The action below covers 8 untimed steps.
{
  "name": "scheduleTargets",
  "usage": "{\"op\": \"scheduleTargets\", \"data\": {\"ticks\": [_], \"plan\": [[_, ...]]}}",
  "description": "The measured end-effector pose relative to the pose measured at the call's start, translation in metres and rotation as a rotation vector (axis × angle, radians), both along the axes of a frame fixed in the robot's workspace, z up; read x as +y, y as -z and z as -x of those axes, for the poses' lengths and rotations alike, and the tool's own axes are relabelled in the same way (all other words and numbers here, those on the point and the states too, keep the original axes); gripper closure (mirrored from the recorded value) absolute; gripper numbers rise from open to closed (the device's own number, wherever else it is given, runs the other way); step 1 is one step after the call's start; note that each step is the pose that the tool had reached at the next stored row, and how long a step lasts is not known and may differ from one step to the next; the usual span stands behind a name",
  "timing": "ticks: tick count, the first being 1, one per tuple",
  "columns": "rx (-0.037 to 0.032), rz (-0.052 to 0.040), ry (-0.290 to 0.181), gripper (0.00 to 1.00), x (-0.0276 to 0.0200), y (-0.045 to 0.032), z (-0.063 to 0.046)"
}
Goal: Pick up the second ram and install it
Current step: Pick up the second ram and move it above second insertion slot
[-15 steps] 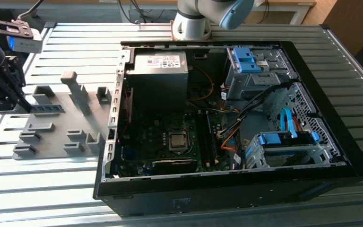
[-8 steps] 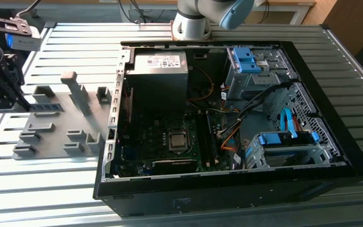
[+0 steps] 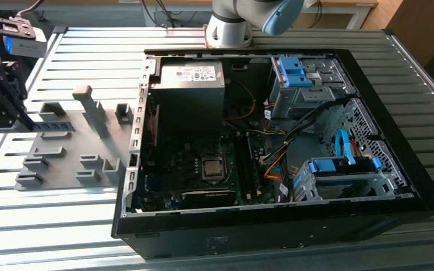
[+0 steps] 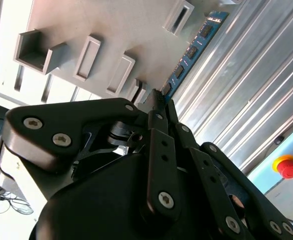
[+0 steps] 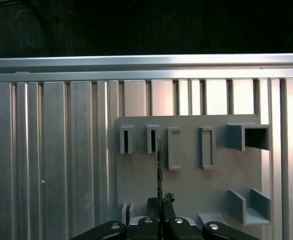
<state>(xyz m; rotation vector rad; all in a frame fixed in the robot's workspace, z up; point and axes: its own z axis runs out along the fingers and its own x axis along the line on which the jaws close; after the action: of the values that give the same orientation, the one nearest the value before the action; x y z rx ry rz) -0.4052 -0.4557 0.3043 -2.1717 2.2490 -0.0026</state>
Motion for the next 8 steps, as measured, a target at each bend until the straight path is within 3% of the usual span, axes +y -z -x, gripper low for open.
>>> {"op": "scheduleTargets", "data": {"ticks": [8], "plan": [[0.0001,0.0000,0.000,0.86,0.0000,-0.0067,0.0000]]}}
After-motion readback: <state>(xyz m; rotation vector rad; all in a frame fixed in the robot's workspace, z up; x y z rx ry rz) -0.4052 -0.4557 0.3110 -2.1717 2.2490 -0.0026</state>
